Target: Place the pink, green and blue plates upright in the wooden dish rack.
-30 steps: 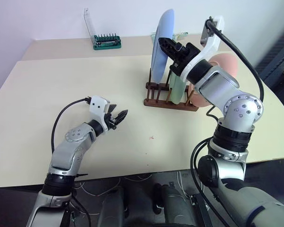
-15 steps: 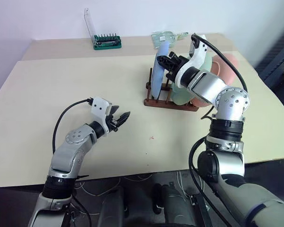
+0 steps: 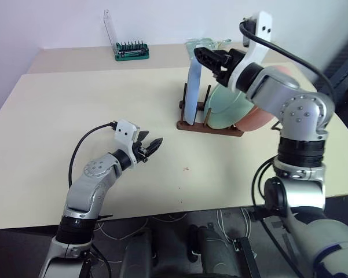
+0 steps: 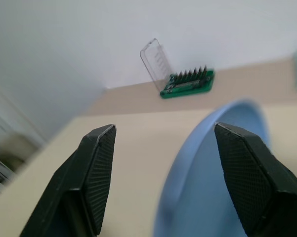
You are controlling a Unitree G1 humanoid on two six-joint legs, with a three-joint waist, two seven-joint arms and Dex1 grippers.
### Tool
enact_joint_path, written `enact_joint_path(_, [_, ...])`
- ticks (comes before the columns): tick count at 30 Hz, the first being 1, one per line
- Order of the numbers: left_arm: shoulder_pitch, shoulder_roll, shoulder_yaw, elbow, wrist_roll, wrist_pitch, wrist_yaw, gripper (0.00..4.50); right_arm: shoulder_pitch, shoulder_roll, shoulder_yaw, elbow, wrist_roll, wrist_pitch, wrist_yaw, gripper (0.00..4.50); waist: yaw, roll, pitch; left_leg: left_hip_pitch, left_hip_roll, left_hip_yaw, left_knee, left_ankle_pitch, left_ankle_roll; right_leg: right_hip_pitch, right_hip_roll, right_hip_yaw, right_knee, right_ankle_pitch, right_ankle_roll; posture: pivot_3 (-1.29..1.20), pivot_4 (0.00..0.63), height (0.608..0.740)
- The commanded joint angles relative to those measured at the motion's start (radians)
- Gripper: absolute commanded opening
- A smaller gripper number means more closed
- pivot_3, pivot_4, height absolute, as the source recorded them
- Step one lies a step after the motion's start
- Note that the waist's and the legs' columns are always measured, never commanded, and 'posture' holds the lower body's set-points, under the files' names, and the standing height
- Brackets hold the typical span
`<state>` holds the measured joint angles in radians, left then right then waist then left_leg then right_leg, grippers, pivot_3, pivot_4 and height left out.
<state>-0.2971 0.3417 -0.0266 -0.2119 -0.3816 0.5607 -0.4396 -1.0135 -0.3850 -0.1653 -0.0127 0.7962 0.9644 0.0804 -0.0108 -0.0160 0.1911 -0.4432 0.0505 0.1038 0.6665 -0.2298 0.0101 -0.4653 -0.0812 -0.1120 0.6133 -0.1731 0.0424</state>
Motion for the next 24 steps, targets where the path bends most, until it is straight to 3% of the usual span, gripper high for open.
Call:
enact_joint_path(1, [-0.009, -0.006, -0.006, -0.034, 0.003, -0.008, -0.010, 2.97, 0.008, -0.118, 0.005, -0.092, -0.058, -0.042, 0.110, 3.22, 0.003, 0.000, 0.000, 0.000, 0.000, 0.000, 0.000, 0.000, 0.000, 0.000, 0.000, 0.000, 0.000, 0.000, 0.000, 0.00, 0.150, 0.730])
enact_joint_path(4, [-0.010, -0.007, -0.013, -0.032, 0.007, -0.009, -0.018, 2.97, 0.049, -0.246, -0.014, -0.161, -0.057, -0.064, 0.253, 2.45, 0.005, 0.000, 0.000, -0.001, 0.000, 0.000, 0.000, 0.000, 0.000, 0.000, 0.000, 0.000, -0.001, 0.000, 0.000, 0.00, 0.150, 0.730])
enact_joint_path(8, [-0.014, -0.001, -0.039, -0.027, 0.007, -0.018, -0.061, 2.97, 0.221, -0.554, 0.023, -0.257, -0.179, -0.204, 0.555, 0.46, 0.020, 0.000, 0.000, -0.001, -0.001, 0.000, 0.000, -0.001, 0.001, 0.000, 0.000, 0.000, -0.002, -0.003, 0.003, 0.00, 0.150, 0.730])
enact_joint_path(9, [-0.014, 0.000, -0.043, -0.027, 0.006, -0.021, -0.070, 2.97, 0.257, -0.597, 0.020, -0.260, -0.197, -0.233, 0.597, 0.15, 0.022, 0.000, 0.000, 0.000, -0.001, 0.000, 0.000, -0.001, 0.002, 0.000, 0.000, 0.000, -0.002, -0.004, 0.002, 0.00, 0.150, 0.730])
enact_joint_path(11, [-0.014, 0.005, -0.058, -0.035, -0.014, -0.031, -0.120, 2.97, 0.394, -0.722, -0.002, -0.297, -0.231, -0.265, 0.712, 0.02, 0.023, 0.000, 0.000, 0.000, -0.001, 0.000, 0.000, -0.001, 0.001, 0.001, -0.001, 0.000, -0.003, -0.005, 0.001, 0.00, 0.150, 0.730])
enact_joint_path(14, [-0.008, 0.017, -0.074, -0.054, -0.029, -0.049, -0.191, 2.97, 0.511, -0.802, -0.004, -0.321, -0.280, -0.309, 0.779, 0.02, 0.021, 0.001, 0.001, 0.000, -0.001, 0.000, 0.000, -0.002, 0.001, 0.001, -0.001, 0.000, -0.003, -0.005, 0.001, 0.00, 0.150, 0.730])
enact_joint_path(20, [-0.001, 0.038, -0.095, -0.083, -0.048, -0.057, -0.277, 2.97, 0.573, -0.785, 0.091, -0.278, -0.446, -0.366, 0.748, 0.02, 0.019, 0.002, 0.000, 0.001, 0.000, 0.000, 0.000, -0.002, 0.001, 0.000, 0.000, 0.001, -0.003, -0.005, 0.000, 0.00, 0.150, 0.730])
enact_joint_path(24, [0.000, 0.034, -0.092, -0.081, -0.048, -0.054, -0.269, 2.97, 0.518, -0.698, 0.150, -0.225, -0.498, -0.387, 0.724, 0.02, 0.023, 0.001, 0.001, 0.000, -0.001, 0.000, 0.001, -0.002, 0.001, 0.000, -0.001, 0.001, -0.003, -0.005, 0.000, 0.00, 0.150, 0.730])
